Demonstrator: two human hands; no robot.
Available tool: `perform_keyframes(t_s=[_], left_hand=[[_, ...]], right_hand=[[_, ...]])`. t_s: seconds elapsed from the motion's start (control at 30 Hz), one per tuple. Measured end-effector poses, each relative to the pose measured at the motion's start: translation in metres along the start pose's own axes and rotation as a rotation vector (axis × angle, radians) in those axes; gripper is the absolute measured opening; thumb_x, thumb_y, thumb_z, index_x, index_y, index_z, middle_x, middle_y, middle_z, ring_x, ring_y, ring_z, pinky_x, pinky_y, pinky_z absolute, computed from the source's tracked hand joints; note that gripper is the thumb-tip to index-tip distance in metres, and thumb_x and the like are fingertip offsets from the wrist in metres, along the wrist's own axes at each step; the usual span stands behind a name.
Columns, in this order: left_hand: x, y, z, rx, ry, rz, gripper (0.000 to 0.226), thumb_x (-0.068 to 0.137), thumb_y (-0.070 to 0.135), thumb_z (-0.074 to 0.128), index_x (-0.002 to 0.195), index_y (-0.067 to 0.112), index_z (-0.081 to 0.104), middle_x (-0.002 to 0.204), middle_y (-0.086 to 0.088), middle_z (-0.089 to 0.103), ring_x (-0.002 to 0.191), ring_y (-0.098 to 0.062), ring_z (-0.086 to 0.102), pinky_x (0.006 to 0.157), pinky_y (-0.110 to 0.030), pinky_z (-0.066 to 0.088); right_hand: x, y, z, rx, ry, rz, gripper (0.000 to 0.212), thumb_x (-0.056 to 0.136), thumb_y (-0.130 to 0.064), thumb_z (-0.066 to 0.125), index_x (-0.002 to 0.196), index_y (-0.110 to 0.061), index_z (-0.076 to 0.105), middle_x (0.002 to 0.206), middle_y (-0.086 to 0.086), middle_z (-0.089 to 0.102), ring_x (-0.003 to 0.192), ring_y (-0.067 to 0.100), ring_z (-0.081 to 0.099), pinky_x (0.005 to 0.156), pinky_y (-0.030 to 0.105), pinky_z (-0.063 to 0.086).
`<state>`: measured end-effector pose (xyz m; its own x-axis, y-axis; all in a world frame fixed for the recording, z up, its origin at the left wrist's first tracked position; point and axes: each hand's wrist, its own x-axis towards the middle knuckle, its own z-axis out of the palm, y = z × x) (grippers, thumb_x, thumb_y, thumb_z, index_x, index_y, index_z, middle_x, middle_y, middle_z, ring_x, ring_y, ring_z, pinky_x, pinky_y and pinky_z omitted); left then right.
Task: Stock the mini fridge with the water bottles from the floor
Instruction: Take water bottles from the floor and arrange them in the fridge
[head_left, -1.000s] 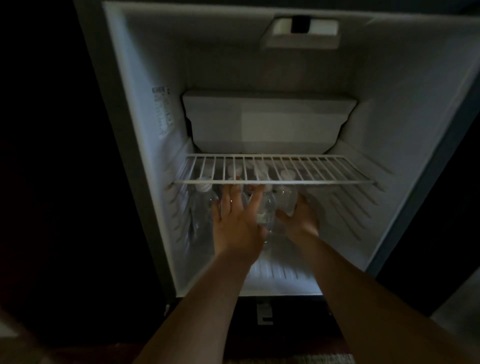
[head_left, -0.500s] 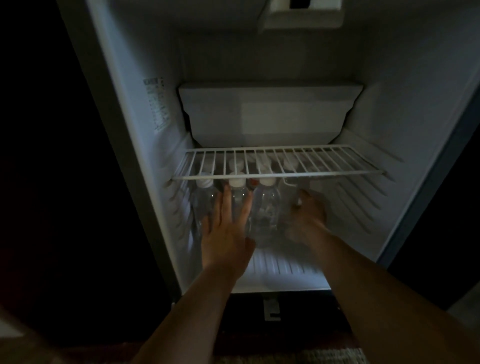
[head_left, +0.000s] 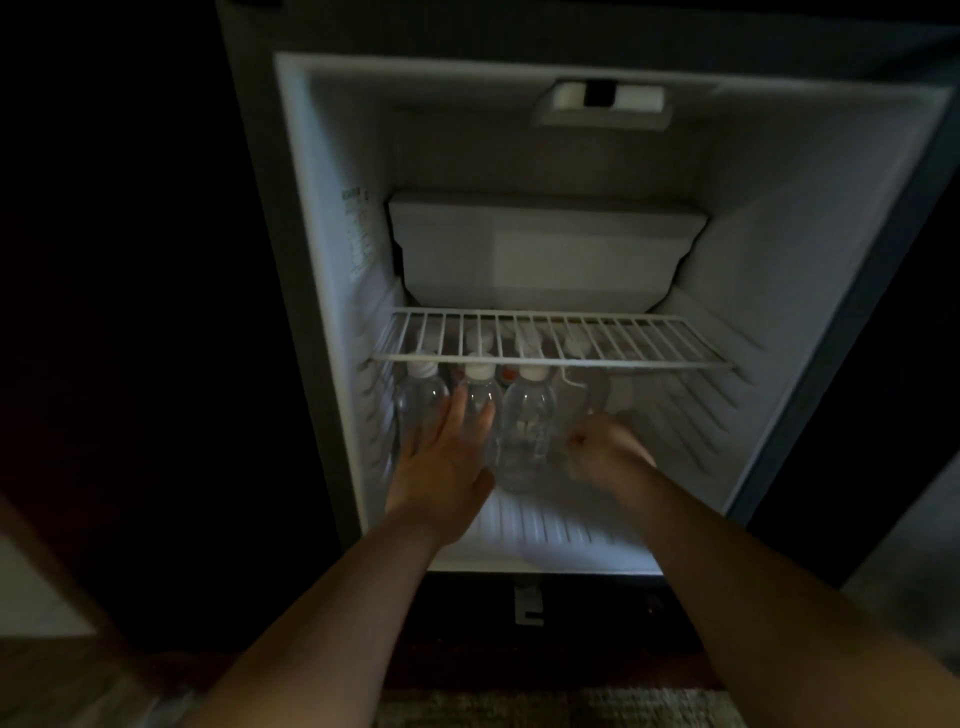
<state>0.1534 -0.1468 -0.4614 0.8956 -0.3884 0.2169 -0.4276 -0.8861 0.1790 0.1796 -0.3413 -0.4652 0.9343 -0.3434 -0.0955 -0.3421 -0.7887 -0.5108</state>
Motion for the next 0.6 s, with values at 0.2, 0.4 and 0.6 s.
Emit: perform_keyframes(t_s=[0.2, 0.4, 0.6], left_hand=[[-0.024, -0.002, -0.043, -0.023, -0.399, 0.040, 0.049, 0.098, 0.044, 0.030, 0.139, 0.020, 0.040, 0.150, -0.006, 0.035, 0.137, -0.023, 0.034, 0.111, -0.035, 0.031], [-0.052, 0.015, -0.107, 0.081, -0.694, -0.061, 0.051, 0.100, 0.040, 0.030, 0.136, 0.007, 0.045, 0.144, -0.011, 0.044, 0.129, -0.026, 0.044, 0.102, -0.029, 0.036], [-0.085, 0.010, -0.169, 0.047, -0.621, -0.091, 0.043, 0.098, 0.036, 0.039, 0.130, 0.011, 0.052, 0.129, -0.011, 0.056, 0.116, -0.026, 0.055, 0.091, -0.028, 0.042]], right_hand=[[-0.050, -0.023, -0.026, -0.158, -0.436, -0.108, 0.017, 0.092, -0.001, 0.047, 0.084, -0.008, 0.059, 0.072, 0.007, 0.051, 0.061, 0.016, 0.050, 0.059, 0.026, 0.044], [-0.088, -0.062, -0.058, -0.337, -0.367, -0.273, 0.024, 0.090, -0.010, 0.050, 0.106, 0.001, 0.065, 0.086, 0.012, 0.058, 0.067, 0.021, 0.057, 0.055, 0.023, 0.043], [-0.134, -0.104, -0.081, -0.408, -0.292, -0.429, 0.028, 0.087, -0.017, 0.054, 0.060, -0.016, 0.050, 0.078, 0.007, 0.057, 0.079, 0.025, 0.062, 0.078, 0.033, 0.052]])
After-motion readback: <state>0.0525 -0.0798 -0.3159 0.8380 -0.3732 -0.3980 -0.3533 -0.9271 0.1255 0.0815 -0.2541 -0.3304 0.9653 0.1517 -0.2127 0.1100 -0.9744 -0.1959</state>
